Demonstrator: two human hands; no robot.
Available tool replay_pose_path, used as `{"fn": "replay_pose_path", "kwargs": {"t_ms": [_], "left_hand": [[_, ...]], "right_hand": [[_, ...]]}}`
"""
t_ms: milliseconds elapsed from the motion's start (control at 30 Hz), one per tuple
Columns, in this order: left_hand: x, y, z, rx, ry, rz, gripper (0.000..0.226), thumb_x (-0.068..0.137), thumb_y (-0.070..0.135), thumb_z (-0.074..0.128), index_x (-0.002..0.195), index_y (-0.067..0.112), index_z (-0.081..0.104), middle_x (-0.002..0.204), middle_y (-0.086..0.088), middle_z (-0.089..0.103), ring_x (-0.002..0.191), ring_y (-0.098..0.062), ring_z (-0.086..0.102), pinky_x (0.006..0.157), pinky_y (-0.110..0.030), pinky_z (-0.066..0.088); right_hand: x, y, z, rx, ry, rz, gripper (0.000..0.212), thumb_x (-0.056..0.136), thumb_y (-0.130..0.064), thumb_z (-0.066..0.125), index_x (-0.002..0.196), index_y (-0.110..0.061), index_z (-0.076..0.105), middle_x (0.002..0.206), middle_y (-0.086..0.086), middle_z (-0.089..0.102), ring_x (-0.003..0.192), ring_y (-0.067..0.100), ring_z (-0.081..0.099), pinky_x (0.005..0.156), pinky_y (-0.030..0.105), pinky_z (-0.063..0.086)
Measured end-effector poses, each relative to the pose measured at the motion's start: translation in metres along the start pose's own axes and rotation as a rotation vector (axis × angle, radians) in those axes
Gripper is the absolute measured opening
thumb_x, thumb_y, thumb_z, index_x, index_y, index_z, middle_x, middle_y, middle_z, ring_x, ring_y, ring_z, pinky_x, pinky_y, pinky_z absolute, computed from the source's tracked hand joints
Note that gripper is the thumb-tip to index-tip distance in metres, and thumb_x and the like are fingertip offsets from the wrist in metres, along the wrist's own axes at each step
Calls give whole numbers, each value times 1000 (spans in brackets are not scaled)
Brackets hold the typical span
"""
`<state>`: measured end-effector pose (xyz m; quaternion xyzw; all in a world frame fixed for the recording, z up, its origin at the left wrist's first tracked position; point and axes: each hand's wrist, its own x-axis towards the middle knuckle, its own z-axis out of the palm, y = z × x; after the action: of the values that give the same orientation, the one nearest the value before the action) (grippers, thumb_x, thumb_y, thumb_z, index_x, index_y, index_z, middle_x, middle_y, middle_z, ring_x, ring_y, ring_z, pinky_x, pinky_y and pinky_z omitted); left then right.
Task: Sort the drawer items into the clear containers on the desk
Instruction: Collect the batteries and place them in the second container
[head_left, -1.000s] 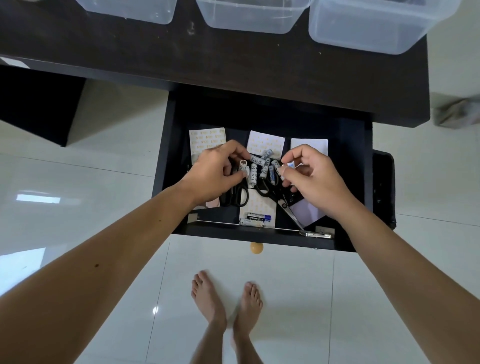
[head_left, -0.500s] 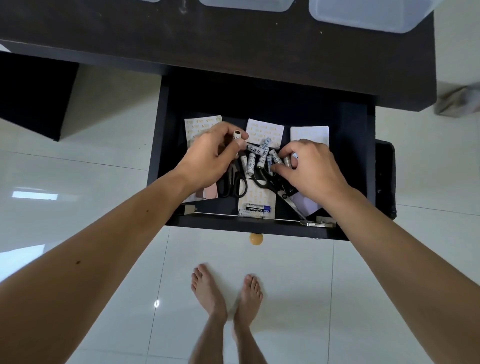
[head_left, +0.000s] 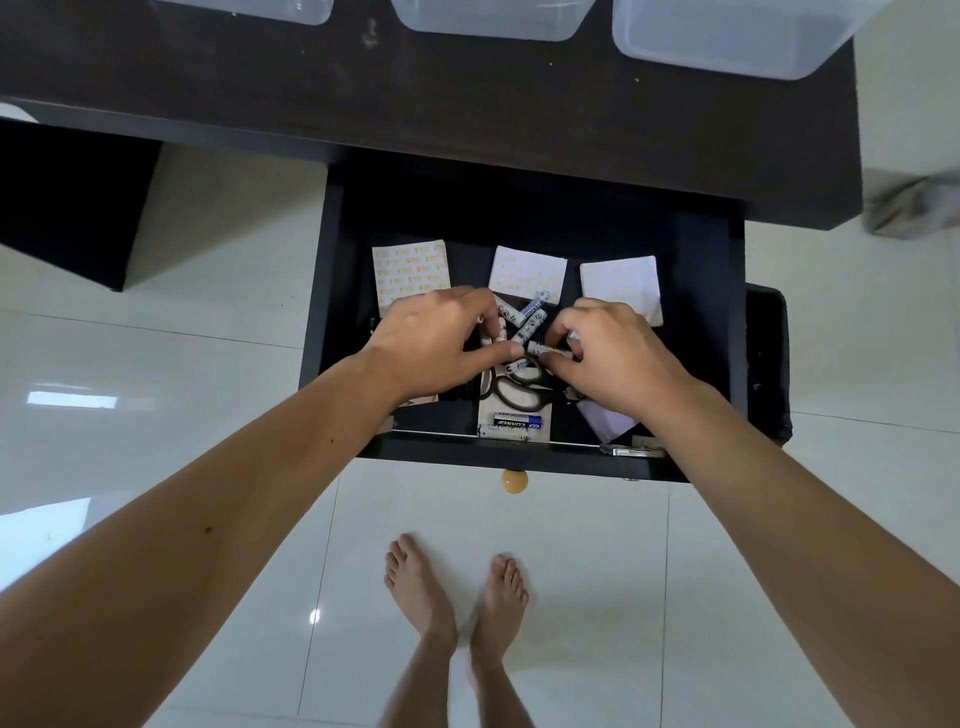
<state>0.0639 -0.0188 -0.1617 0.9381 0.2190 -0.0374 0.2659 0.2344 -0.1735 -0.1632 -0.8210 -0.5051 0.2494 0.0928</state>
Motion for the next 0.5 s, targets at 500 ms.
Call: {"fn": "replay_pose_path", "kwargs": {"t_ms": [500], "left_hand": [[7, -1, 1, 75, -57, -95, 52, 89, 68, 66, 131, 38, 61, 70, 18, 46, 85, -12, 60, 80, -35, 55]], "right_hand": [[-6, -3, -10, 525, 162, 64, 29, 98, -20, 68, 121, -37, 67, 93, -4, 70, 78, 20, 68, 71, 26, 53]]}}
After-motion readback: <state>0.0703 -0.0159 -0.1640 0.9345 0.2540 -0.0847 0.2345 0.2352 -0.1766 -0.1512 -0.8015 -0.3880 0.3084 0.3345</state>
